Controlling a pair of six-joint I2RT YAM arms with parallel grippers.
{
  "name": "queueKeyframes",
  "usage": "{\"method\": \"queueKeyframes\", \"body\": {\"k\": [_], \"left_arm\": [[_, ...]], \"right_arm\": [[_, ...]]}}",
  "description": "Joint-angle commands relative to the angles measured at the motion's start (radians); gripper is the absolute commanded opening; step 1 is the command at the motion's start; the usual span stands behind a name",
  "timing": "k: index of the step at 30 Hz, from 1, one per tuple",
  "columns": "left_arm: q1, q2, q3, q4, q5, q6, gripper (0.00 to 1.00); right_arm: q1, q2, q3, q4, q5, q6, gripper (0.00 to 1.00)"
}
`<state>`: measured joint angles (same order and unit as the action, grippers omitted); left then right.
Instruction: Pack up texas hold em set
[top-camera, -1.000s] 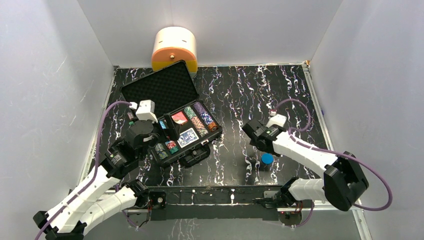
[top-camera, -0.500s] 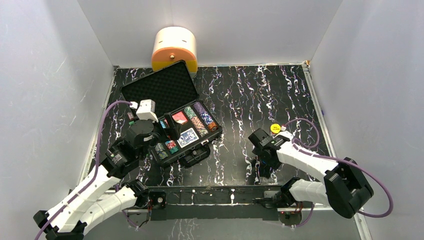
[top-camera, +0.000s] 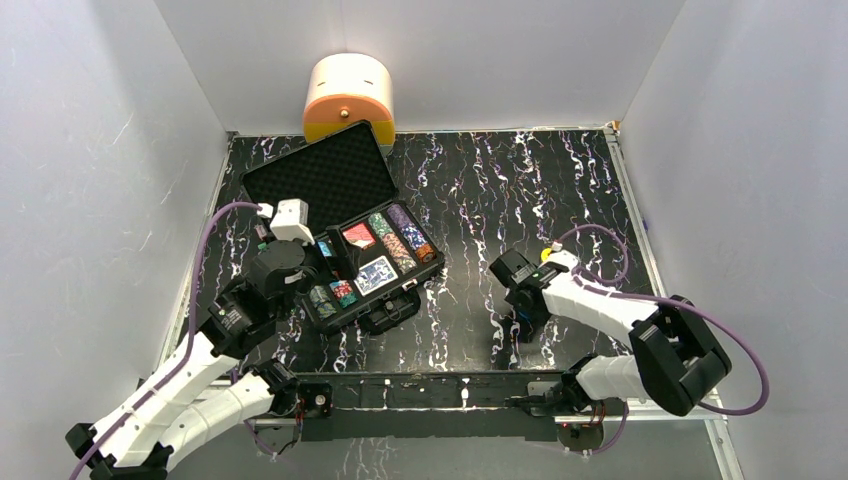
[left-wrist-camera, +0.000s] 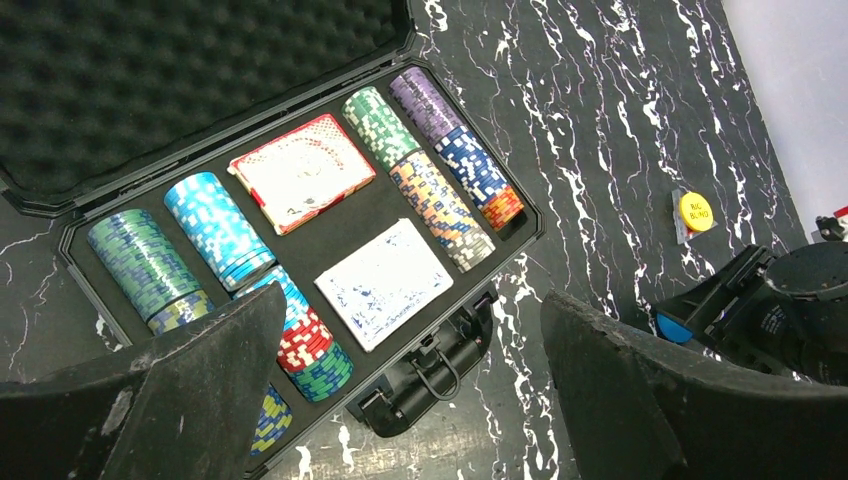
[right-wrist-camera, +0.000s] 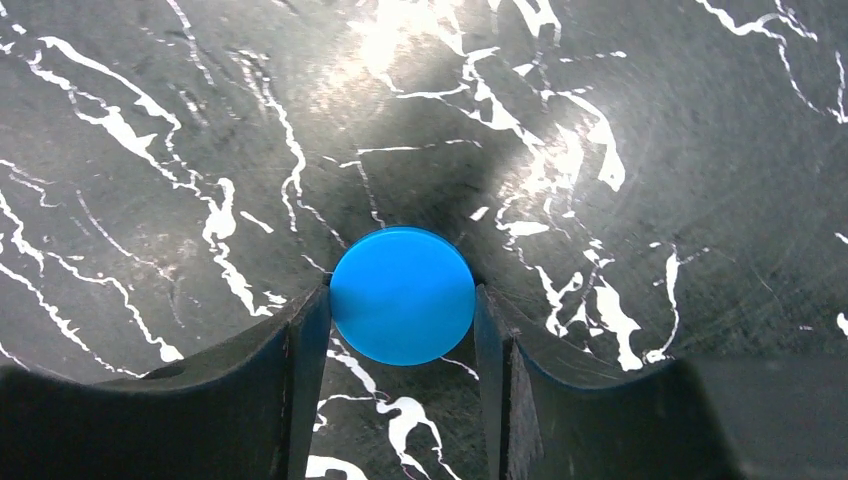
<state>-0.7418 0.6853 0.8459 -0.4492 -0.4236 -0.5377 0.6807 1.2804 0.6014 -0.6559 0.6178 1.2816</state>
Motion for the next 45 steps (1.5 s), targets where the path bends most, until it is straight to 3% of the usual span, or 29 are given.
{"method": "queueKeyframes", "body": {"k": [1, 11, 19, 31, 38, 45], "left_arm": [[0.001, -0.01, 0.048, 0.007, -0.037, 0.027, 0.98], [0.001, -0.021, 0.097, -0.012, -0.128, 0.082, 0.98], [0.001, -0.048, 0.15, -0.057, -0.235, 0.113, 0.98], [0.001, -0.131, 0.226, -0.06, -0.292, 0.182, 0.98], [0.001, -0.138, 0.226, -0.065, -0.326, 0.183, 0.98], [0.001, -0.132, 0.212, -0.069, -0.321, 0.181, 0.98]], "right_arm": [[0.0, 0.042, 0.034, 0.05, -0.048, -0.13, 0.53], [0.063, 0.074, 0.261, 0.071, -0.038, -0.349, 0.56], [0.148, 0.131, 0.419, 0.241, -0.112, -0.535, 0.58], [0.311, 0.552, 0.888, 0.497, -0.211, -0.775, 0.58], [0.336, 0.779, 1.168, 0.473, -0.272, -0.871, 0.59], [0.355, 0.88, 1.296, 0.406, -0.337, -0.931, 0.59]]}}
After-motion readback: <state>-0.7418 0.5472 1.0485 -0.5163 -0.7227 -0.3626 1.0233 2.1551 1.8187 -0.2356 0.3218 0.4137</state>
